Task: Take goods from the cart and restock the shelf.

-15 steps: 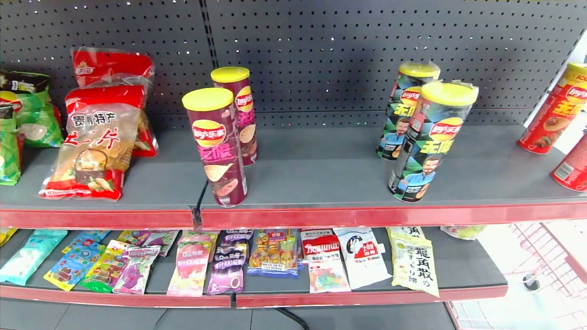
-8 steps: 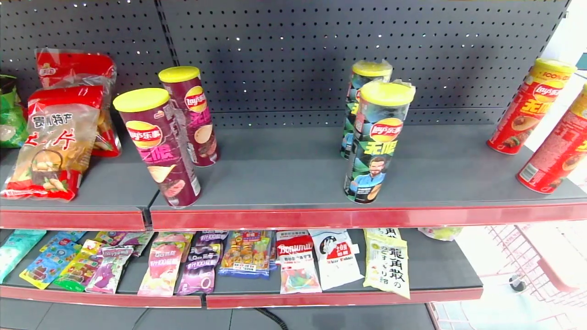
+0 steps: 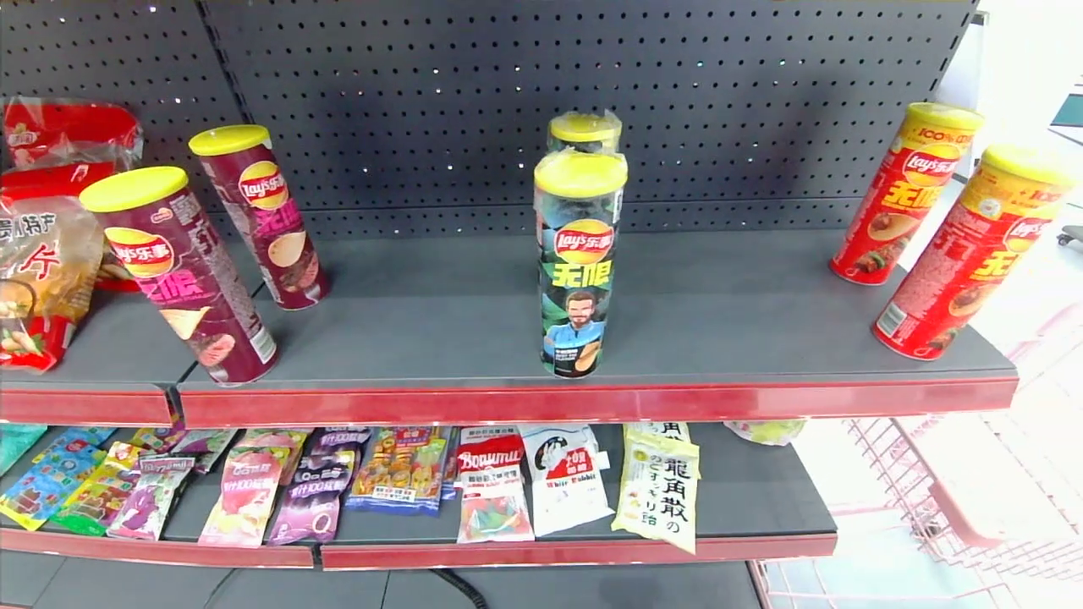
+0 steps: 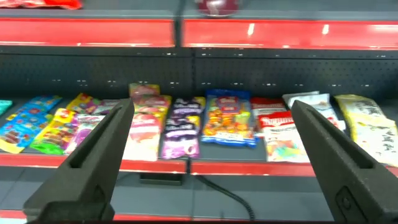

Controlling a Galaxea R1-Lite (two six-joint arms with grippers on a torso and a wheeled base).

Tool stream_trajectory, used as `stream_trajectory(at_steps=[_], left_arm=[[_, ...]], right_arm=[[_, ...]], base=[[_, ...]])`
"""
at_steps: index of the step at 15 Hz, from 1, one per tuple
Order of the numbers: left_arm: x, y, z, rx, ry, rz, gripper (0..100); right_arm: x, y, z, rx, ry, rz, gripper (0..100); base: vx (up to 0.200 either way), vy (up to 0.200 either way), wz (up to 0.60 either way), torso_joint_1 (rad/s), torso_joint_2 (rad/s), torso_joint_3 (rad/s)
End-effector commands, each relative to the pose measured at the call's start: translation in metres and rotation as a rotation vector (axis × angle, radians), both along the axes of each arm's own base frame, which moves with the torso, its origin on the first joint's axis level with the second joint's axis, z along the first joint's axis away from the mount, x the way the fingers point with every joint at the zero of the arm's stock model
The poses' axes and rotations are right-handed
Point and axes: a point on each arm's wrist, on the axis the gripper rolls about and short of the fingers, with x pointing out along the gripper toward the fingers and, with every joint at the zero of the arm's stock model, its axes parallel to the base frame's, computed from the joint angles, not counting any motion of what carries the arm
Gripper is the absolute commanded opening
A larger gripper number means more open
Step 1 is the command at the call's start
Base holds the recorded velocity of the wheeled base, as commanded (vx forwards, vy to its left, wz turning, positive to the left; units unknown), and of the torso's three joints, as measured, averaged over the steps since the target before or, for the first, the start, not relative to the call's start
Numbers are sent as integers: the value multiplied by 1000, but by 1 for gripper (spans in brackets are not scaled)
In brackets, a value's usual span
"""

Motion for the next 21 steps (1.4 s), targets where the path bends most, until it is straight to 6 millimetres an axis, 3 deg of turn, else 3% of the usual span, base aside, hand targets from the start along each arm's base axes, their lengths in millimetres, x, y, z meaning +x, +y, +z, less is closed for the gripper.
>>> stream_trajectory(at_steps=[1, 15, 18, 21], left_arm=[[0, 0, 0, 0, 1, -1, 100], [0, 0, 0, 0, 1, -1, 100], [0, 0, 0, 0, 1, 1, 100], [0, 0, 0, 0, 1, -1, 100]], right_arm=[[0, 0, 0, 0, 0, 0, 100], [0, 0, 0, 0, -2, 0, 100], [0, 0, 0, 0, 0, 0, 100], [0, 0, 0, 0, 0, 0, 100]], base=[[0, 0, 0, 0, 0, 0], [0, 0, 0, 0, 0, 0], [200, 0, 0, -2, 2, -1], [0, 0, 0, 0, 0, 0]])
